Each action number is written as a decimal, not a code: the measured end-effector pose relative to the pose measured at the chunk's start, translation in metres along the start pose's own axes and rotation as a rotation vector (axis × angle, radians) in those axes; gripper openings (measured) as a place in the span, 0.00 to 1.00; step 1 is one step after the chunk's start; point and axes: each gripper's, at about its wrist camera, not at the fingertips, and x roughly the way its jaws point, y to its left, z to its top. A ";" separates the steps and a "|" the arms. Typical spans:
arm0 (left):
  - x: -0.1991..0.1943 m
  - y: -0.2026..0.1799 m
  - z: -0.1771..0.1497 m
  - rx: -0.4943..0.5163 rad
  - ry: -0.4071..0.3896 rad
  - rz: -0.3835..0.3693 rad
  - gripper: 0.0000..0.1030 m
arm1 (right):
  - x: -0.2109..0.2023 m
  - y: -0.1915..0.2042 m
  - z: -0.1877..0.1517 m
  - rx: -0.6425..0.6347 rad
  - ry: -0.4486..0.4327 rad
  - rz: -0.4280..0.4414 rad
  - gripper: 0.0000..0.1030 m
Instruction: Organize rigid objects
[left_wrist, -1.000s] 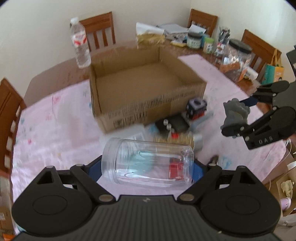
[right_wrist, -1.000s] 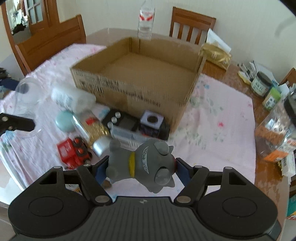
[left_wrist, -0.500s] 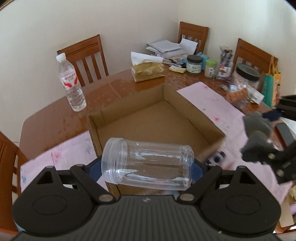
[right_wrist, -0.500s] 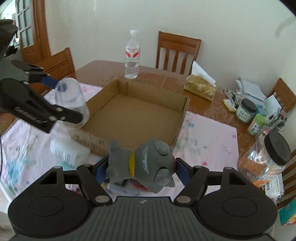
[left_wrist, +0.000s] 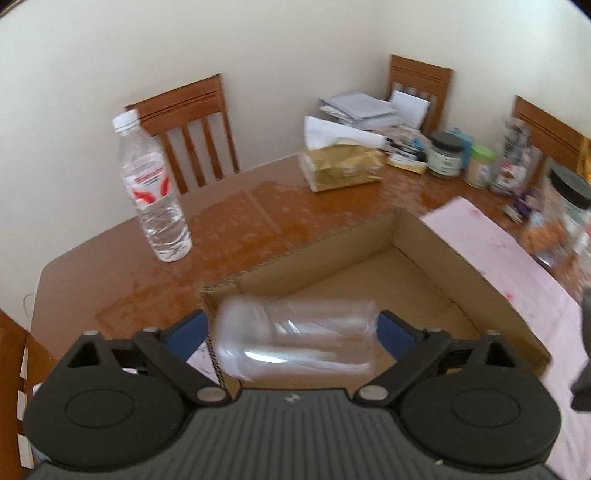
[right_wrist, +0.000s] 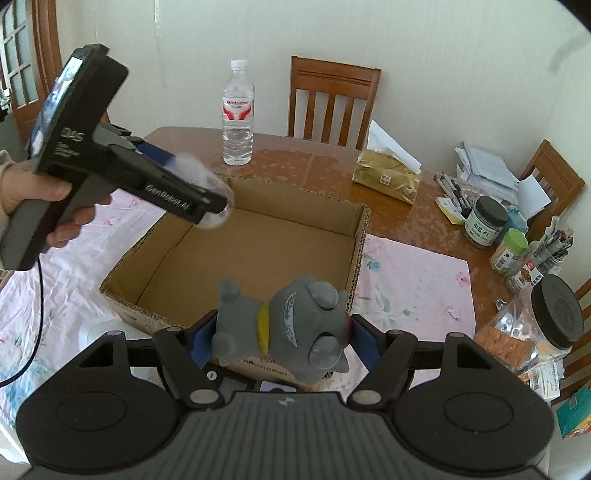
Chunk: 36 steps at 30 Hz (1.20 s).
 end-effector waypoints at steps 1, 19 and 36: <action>0.002 0.003 -0.001 -0.016 0.002 0.001 0.95 | 0.002 0.001 0.001 0.000 0.004 -0.003 0.76; -0.070 0.024 -0.073 -0.220 0.000 0.084 0.96 | 0.050 -0.004 0.048 -0.017 0.042 -0.002 0.76; -0.088 0.033 -0.102 -0.263 0.004 0.110 0.96 | 0.090 -0.002 0.094 -0.029 -0.006 -0.086 1.00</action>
